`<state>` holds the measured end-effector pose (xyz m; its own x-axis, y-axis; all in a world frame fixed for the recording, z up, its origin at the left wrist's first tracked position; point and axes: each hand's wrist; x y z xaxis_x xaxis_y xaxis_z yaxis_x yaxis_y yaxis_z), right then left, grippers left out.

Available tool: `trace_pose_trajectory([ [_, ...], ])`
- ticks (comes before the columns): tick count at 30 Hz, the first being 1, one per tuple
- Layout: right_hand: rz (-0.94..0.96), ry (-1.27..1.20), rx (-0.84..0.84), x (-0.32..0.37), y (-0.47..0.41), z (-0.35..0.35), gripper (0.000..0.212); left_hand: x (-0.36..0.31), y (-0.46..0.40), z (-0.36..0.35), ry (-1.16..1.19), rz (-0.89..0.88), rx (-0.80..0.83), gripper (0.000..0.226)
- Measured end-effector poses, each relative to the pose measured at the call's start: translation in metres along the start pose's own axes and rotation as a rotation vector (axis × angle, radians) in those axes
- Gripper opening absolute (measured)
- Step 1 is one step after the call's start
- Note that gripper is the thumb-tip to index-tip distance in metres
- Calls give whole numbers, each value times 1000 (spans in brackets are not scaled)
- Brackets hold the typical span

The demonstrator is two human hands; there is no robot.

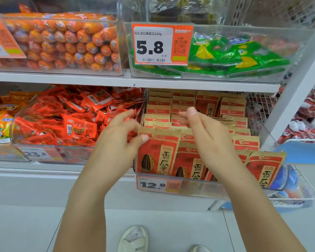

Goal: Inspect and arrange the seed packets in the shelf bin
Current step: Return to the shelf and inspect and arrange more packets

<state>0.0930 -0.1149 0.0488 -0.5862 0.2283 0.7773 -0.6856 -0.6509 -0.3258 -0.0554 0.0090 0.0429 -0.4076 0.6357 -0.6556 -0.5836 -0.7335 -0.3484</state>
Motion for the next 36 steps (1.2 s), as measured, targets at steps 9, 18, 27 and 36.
trace_pose_trajectory([
  [9, -88, -444, 172, -1, 20, 13, 42, -54, 6, 5, 839, 157, -313, 11],
  [18, -137, -575, 191, -4, 15, 20, 41, -78, 12, -1, 985, 136, -402, 5],
  [27, -342, -800, 80, -1, 12, 20, 47, -59, 7, 0, 882, 204, -50, 38],
  [36, -407, -790, 29, 3, 11, 21, 37, -51, 5, -9, 873, 376, 103, 42],
])
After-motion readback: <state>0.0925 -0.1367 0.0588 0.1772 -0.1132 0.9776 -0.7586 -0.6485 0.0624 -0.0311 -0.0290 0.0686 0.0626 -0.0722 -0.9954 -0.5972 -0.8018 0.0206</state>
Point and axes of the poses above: each hand's wrist, its own y-axis away from the middle knuckle, its own z-axis out of the back of the hand, x = y × z, and after that the axes turned 7 degrees about -x, right-handed
